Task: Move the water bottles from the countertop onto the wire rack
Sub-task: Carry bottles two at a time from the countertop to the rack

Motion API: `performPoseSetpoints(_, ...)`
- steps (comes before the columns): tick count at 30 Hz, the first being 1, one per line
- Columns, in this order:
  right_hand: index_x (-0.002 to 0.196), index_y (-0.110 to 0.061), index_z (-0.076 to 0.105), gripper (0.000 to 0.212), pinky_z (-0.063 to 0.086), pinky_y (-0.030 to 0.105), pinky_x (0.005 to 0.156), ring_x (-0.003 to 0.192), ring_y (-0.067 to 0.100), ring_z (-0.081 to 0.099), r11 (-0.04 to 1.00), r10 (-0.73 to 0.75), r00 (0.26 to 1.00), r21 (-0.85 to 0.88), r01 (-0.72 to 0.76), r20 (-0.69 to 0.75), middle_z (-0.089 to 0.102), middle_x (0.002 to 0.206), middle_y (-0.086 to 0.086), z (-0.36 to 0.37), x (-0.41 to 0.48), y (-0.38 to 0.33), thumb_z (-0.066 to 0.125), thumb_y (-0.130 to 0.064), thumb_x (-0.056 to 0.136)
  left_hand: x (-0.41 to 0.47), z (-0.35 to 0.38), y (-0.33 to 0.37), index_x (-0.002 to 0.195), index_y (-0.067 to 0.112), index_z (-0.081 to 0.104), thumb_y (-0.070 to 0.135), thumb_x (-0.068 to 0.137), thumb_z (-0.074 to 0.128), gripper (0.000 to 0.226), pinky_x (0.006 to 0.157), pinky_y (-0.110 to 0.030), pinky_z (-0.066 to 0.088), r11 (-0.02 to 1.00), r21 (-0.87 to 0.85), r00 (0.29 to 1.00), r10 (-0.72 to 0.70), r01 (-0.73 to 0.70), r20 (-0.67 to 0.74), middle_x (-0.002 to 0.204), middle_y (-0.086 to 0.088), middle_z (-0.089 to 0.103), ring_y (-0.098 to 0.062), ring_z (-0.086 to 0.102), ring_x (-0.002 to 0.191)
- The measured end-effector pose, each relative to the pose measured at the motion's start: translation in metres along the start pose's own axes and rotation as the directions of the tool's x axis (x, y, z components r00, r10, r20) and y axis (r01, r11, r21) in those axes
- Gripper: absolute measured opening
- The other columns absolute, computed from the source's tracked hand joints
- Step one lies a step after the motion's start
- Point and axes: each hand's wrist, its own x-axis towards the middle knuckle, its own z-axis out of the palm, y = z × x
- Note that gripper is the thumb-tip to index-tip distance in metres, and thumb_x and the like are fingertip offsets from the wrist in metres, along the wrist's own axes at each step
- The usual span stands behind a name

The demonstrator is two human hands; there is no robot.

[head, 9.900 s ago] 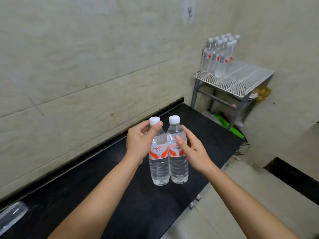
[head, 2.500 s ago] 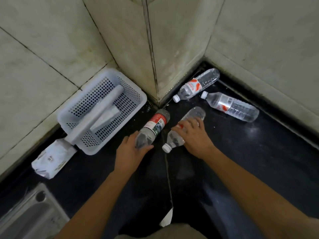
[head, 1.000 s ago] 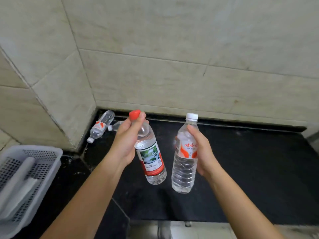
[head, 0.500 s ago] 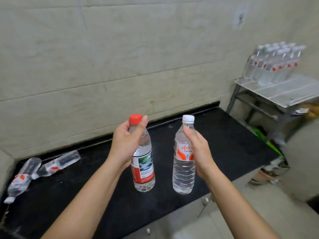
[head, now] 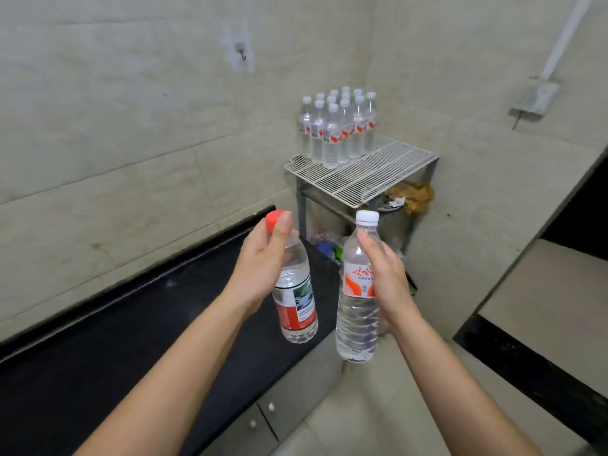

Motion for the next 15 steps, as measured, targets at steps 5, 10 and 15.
performPoseSetpoints(5,0.091,-0.025,0.072,0.026,0.056,0.038,0.079,0.082,0.019,0.072,0.997,-0.073,0.996,-0.023,0.072,-0.054,0.076,0.089,0.003,-0.062,0.07,-0.024,0.072,-0.05,0.087,0.067,0.07,0.013,0.1,0.018,0.061,0.049,0.086,0.053,0.035,0.08,-0.025,0.053,0.99,-0.122,0.967,-0.035,0.067,0.252,0.083,0.007,0.065,-0.005,0.063,0.08)
performPoseSetpoints(10,0.098,-0.024,0.073,0.028,0.058,0.041,0.082,0.085,0.022,0.073,0.996,-0.084,0.991,-0.027,0.082,-0.105,0.077,0.094,0.006,-0.111,0.148,-0.036,0.073,-0.049,0.085,0.146,0.14,0.001,0.103,0.013,0.067,0.041,0.086,0.068,0.033,0.071,-0.021,0.054,0.978,-0.187,0.982,-0.053,0.087,0.182,0.093,0.0,0.073,-0.006,0.068,0.08)
performPoseSetpoints(15,0.106,-0.013,0.07,0.033,0.056,0.024,0.059,0.071,0.012,0.073,0.979,-0.137,0.983,-0.165,0.116,-0.121,0.077,0.083,-0.001,-0.141,0.247,-0.058,0.072,-0.04,0.088,0.24,0.199,-0.016,0.1,0.008,0.069,0.032,0.081,0.08,0.032,0.08,-0.027,0.056,0.987,-0.161,0.999,0.004,0.002,0.038,0.094,-0.009,0.075,-0.013,0.069,0.083)
